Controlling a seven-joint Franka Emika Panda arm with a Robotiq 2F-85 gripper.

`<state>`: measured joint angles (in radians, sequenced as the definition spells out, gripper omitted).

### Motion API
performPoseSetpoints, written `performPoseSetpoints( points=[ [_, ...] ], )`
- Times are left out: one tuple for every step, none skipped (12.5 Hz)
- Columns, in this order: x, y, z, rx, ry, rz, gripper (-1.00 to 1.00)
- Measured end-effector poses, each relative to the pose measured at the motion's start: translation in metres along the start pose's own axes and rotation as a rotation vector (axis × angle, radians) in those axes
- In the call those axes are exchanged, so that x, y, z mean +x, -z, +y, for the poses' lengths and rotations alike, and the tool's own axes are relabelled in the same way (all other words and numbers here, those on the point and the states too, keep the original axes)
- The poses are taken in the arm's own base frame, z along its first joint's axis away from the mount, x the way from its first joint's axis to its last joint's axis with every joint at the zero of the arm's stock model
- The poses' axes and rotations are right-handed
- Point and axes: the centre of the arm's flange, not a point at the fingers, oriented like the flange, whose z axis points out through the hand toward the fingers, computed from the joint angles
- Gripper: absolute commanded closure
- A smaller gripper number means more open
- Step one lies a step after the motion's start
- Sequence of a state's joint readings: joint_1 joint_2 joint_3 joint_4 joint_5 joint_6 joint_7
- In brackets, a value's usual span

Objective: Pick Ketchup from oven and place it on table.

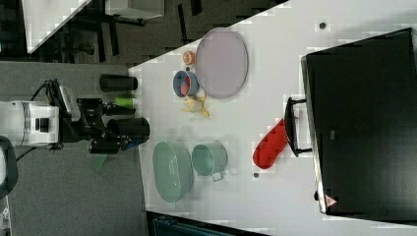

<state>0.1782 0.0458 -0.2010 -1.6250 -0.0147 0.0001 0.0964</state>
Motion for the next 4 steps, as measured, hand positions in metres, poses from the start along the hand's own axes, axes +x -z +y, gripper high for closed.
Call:
performPoseSetpoints(
  points=[
    [0.002, -0.007, -0.001, -0.002, -0.005, -0.019, -1.0],
    [-0.005, -0.009, -0.007, -0.005, 0.012, -0.018, -1.0],
    [-0.007, -0.009, -0.01, 0.003, 0.016, -0.022, -1.0],
    [-0.008, -0.009, -0.016, 0.013, 0.018, -0.046, -1.0]
  ],
)
